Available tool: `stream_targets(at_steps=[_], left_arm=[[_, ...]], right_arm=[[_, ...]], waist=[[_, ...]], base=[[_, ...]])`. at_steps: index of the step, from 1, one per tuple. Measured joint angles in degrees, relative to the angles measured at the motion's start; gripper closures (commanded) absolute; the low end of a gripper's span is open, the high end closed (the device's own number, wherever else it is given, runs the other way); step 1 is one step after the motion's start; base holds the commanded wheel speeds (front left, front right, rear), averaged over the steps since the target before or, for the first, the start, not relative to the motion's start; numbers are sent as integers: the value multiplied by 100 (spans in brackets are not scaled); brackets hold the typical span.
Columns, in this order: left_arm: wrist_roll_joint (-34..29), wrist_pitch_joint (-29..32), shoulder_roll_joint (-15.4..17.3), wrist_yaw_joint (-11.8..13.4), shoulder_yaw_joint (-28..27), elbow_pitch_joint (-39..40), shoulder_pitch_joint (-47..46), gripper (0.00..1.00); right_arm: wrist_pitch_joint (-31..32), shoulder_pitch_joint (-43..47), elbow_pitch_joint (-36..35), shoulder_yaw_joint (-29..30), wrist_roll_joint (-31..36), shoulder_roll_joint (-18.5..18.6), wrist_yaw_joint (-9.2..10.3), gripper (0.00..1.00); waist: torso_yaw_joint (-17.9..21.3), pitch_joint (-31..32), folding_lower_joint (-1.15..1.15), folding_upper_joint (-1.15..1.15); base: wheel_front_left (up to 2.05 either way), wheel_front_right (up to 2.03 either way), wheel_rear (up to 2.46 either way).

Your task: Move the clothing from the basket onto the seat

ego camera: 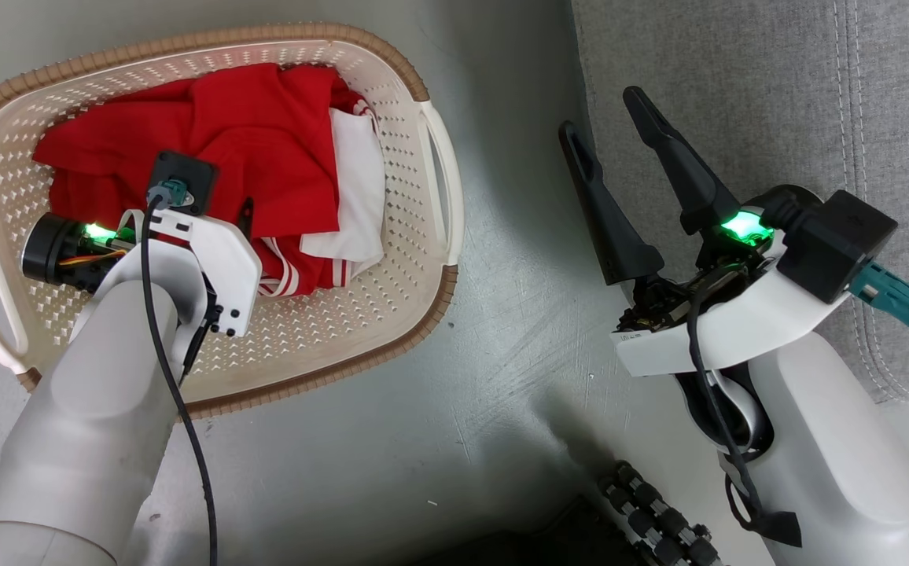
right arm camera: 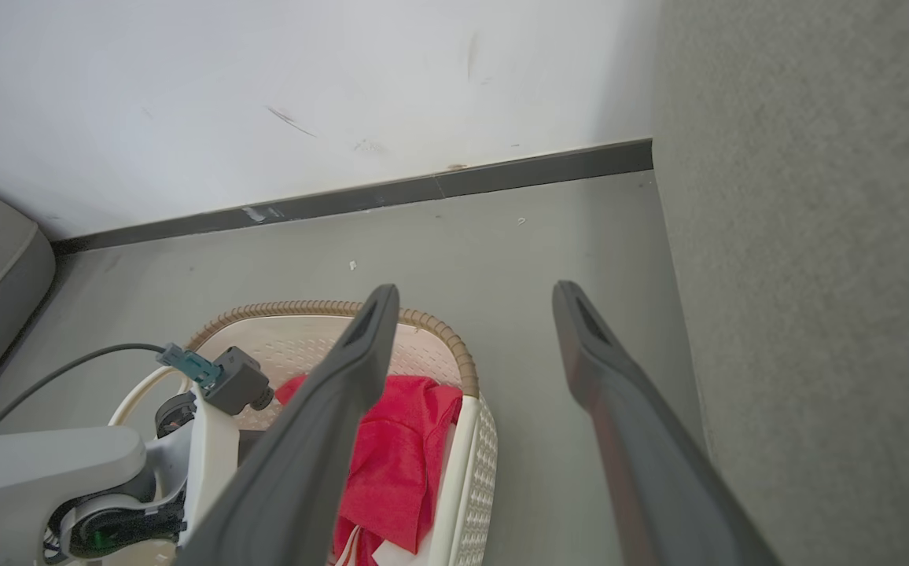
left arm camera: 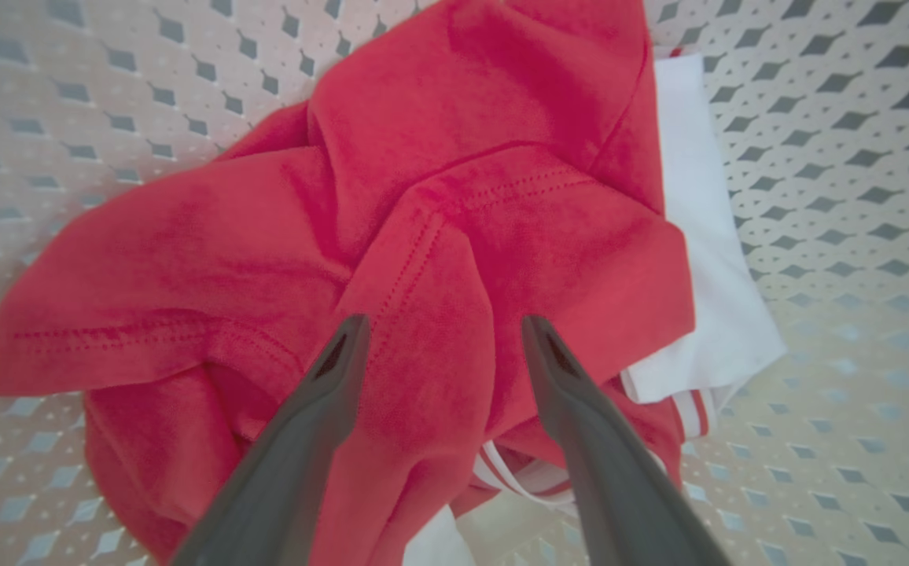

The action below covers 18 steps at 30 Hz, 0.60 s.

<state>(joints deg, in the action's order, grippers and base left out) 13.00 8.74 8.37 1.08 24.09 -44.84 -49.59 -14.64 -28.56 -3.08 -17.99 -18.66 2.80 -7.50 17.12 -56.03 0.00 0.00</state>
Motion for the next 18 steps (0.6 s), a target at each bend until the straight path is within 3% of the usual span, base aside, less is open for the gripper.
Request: stream_targets(at_steps=[18], left_arm=[[55, -53, -33, -26, -44, -274, -172, 0]], right_arm=[[-5, 4, -53, -34, -3, -29, -5, 0]], waist=[[145, -131, 0, 0]], base=[[0, 0, 0]])
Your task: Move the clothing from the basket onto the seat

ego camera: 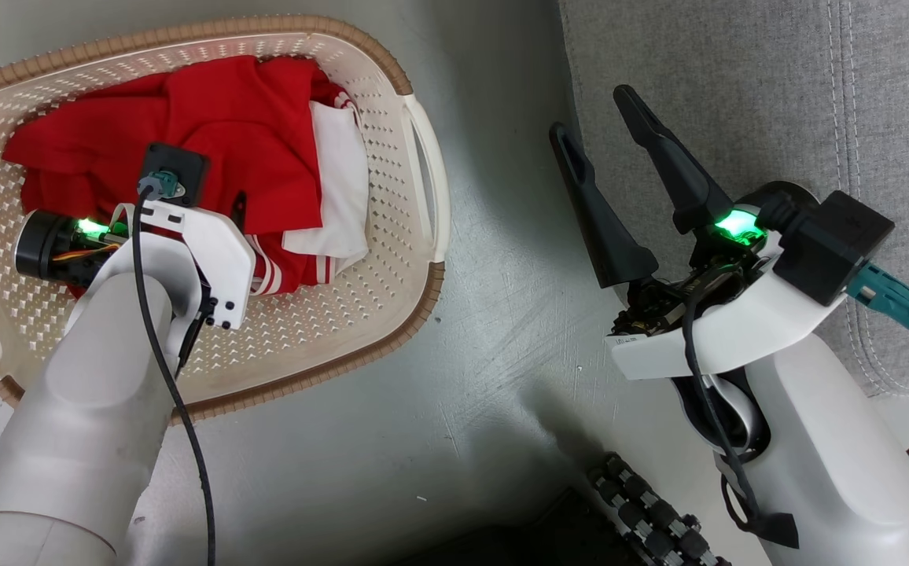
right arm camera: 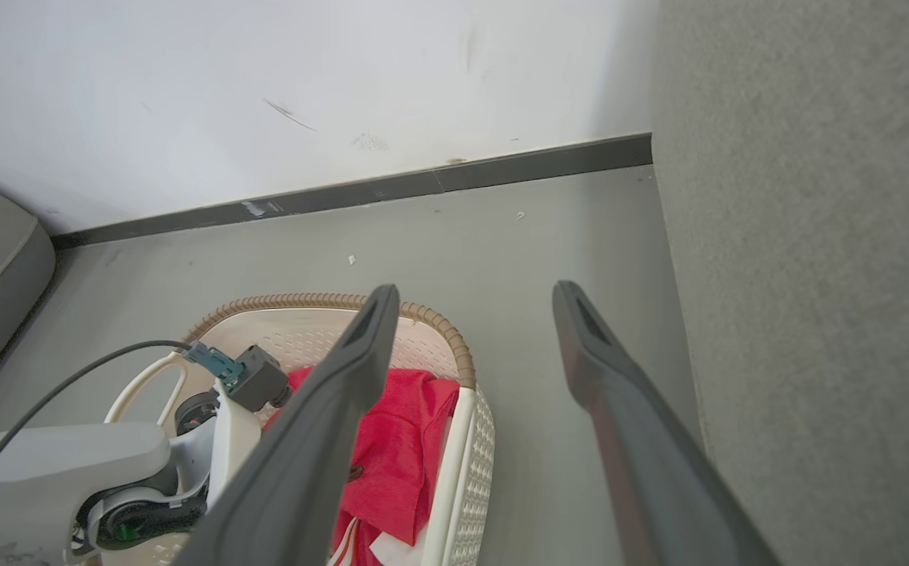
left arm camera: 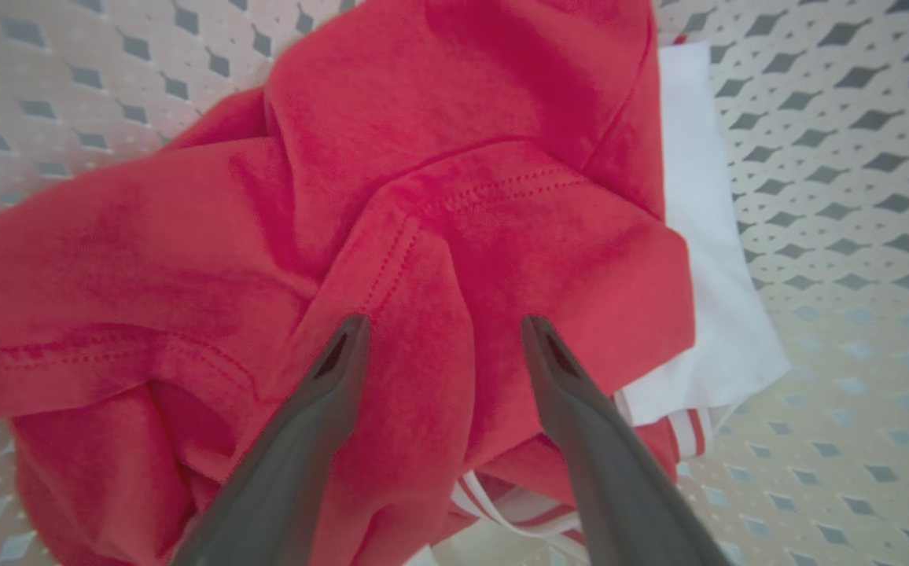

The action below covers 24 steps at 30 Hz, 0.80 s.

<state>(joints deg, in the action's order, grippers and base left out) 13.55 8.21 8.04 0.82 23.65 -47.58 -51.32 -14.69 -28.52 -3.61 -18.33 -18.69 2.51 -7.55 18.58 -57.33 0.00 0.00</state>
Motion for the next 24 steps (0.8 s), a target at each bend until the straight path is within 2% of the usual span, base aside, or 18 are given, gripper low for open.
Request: stream_targets(at_steps=[19, 20, 21, 23, 24], left_arm=[[7, -133, -11, -5, -7, -253, -183, 0], [7, -137, -12, -5, -7, -264, -207, 7], [7, -167, -12, -5, -7, -267, -223, 19], [7, -203, -14, -7, -5, -283, -233, 32], [7, -226, -13, -7, -7, -296, -233, 45]], right_arm=[[-1, -1, -130, -52, -48, -21, -2, 0], [-1, -1, -131, -52, -48, -22, -2, 0], [-1, -2, -132, -52, -48, -23, -3, 0], [-1, -2, -132, -52, -48, -25, -3, 0], [-1, -2, -132, -52, -49, -26, -3, 0]], waist=[[135, -155, 0, 0], [139, -161, 0, 0], [142, -165, 0, 0], [145, -167, 0, 0], [146, -166, 0, 0]], base=[[0, 0, 0], [0, 0, 0], [0, 0, 0], [0, 0, 0], [0, 0, 0]])
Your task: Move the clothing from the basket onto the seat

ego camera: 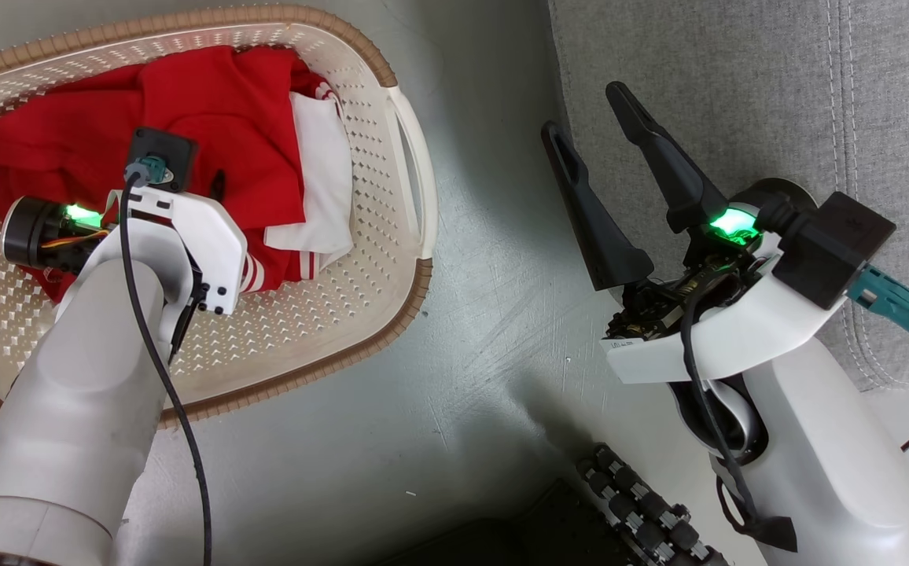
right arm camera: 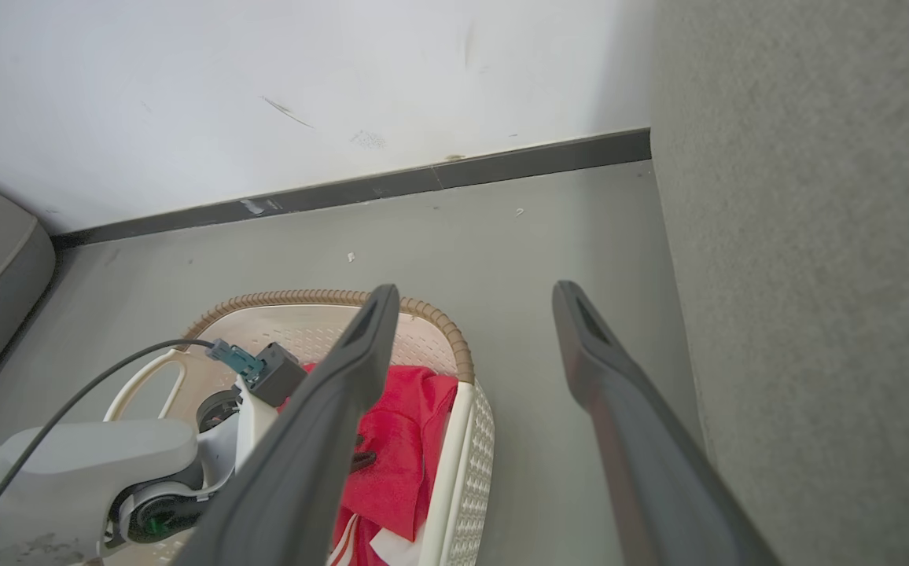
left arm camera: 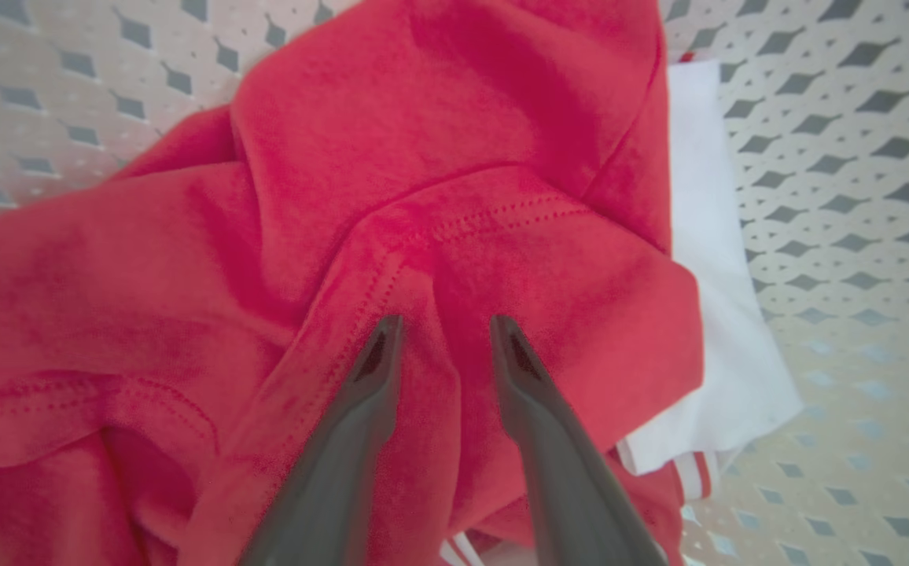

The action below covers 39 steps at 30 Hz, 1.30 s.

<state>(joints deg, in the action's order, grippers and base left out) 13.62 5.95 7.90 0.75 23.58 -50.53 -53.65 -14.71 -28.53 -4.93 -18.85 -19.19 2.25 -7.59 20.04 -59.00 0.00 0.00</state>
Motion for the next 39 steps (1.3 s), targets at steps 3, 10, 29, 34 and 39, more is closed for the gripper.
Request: stream_targets(at_steps=[3, 10, 29, 34, 39], left_arm=[[0, -47, 0, 0, 0, -32, 0, 58], [0, -156, -10, -15, 1, -96, -33, 83], [51, -459, -126, -98, 2, -232, -118, 100], [53, -623, -148, -103, -2, -215, -135, 100], [101, -836, -185, -142, -40, -124, -200, 100]], right_arm=[[0, -1, 0, -3, 0, -2, 0, 0], [0, 0, 7, -2, -1, -12, -1, 0], [0, 9, 63, 89, 12, -10, 1, 0], [0, 2, 69, 126, 12, -7, 1, 0], [0, -27, 79, 205, 13, -4, 1, 0]], waist=[[6, 0, 0, 0], [12, 11, 0, 0], [-123, 103, 0, 0], [-172, 137, 0, 0], [-230, 193, 0, 0]], base=[[0, 0, 0], [0, 0, 0], [0, 0, 0], [0, 0, 0], [0, 0, 0]])
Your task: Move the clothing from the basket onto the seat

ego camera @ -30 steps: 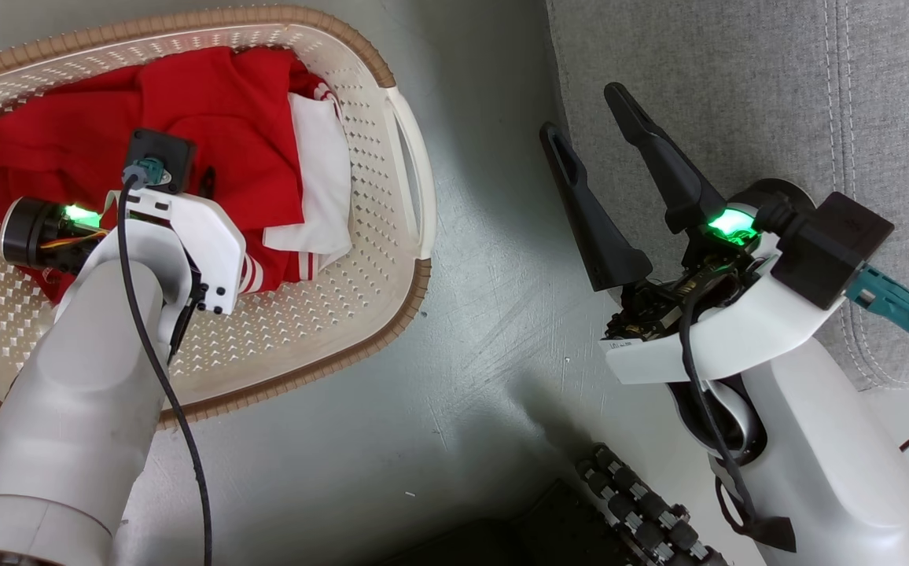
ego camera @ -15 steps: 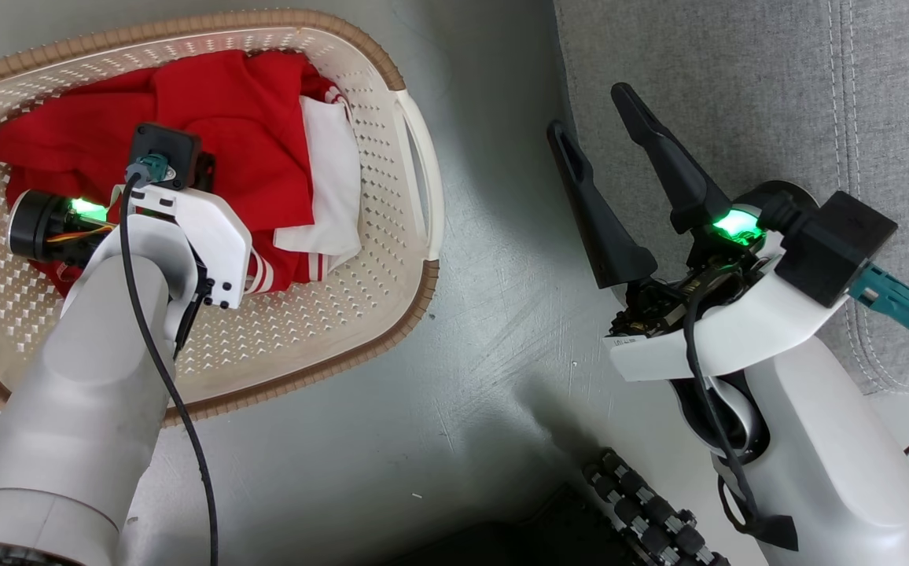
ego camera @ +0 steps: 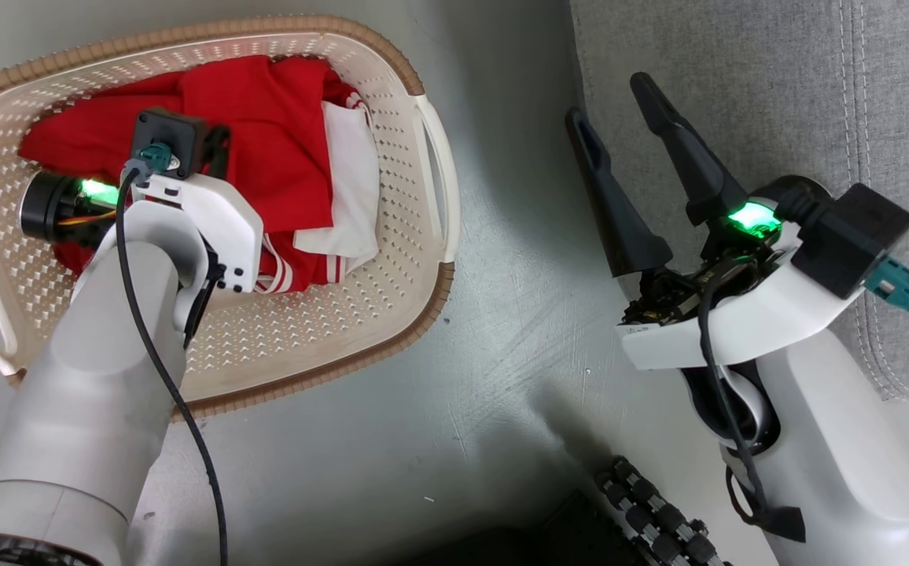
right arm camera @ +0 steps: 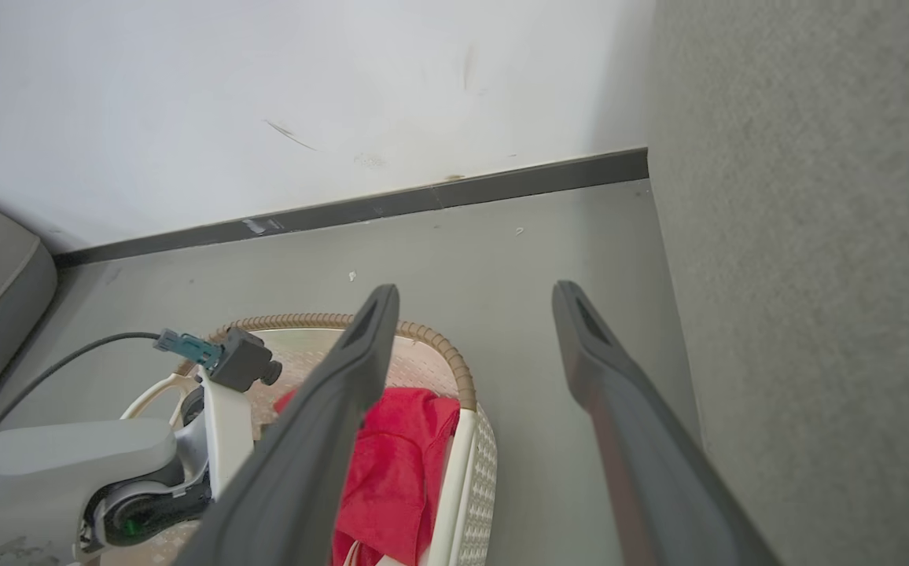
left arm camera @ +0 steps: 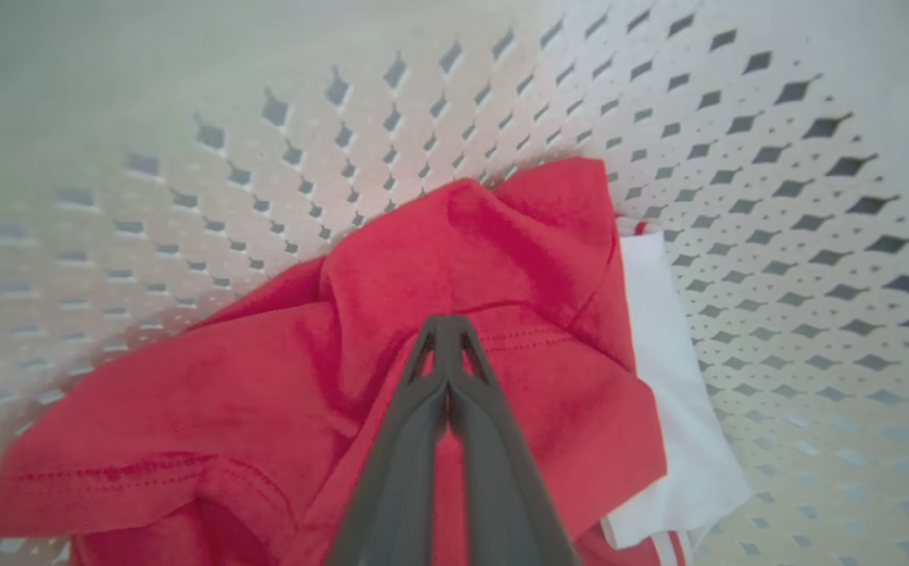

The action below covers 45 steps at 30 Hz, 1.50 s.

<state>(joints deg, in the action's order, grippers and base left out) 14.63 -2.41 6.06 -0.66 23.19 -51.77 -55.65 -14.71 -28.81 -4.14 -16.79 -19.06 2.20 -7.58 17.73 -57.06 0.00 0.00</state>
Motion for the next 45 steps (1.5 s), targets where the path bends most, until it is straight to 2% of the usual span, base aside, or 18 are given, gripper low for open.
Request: stream_targets(at_steps=[16, 17, 18, 19, 20, 21, 28, 35, 45], left_arm=[[253, -670, -156, -13, -165, 236, -4, 100], [258, -709, -170, -35, -164, 249, -2, 91], [260, -762, -189, -36, -165, 264, 1, 63], [270, -810, -208, -46, -167, 271, 3, 28], [298, -865, -225, -51, -174, 286, 12, 11], [307, -898, -236, -51, -176, 297, 30, 0], [463, -1051, -275, -59, -236, 374, 304, 0], [615, -1144, -357, -174, -269, 537, 542, 0], [806, -1188, -410, -252, -312, 835, 1009, 0]], right_arm=[[0, -237, 149, 310, 172, 37, 2, 0], [0, -237, 170, 323, 205, 38, 2, 0], [0, -236, 200, 333, 214, 40, 2, 0], [0, -236, 227, 346, 214, 40, 2, 0], [0, -235, 246, 364, 219, 40, 2, 0], [0, -232, 265, 386, 234, 41, 2, 0], [0, -215, 391, 622, 342, 43, 2, 0], [0, -135, 488, 837, 475, 46, 2, 0], [0, 346, 684, 1280, 580, 47, 2, 0]], waist=[[-226, 334, 0, 0], [-244, 365, 0, 0], [-264, 398, 0, 0], [-284, 434, 0, 0], [-305, 470, 0, 0], [-325, 507, 0, 0], [-470, 803, 0, 0], [-624, 1164, 0, 0], [-877, 1856, 0, 0]], base=[[0, 0, 0], [0, 0, 0], [0, 0, 0], [0, 0, 0], [0, 0, 0], [0, 0, 0], [0, 0, 0], [0, 0, 0], [0, 0, 0]])
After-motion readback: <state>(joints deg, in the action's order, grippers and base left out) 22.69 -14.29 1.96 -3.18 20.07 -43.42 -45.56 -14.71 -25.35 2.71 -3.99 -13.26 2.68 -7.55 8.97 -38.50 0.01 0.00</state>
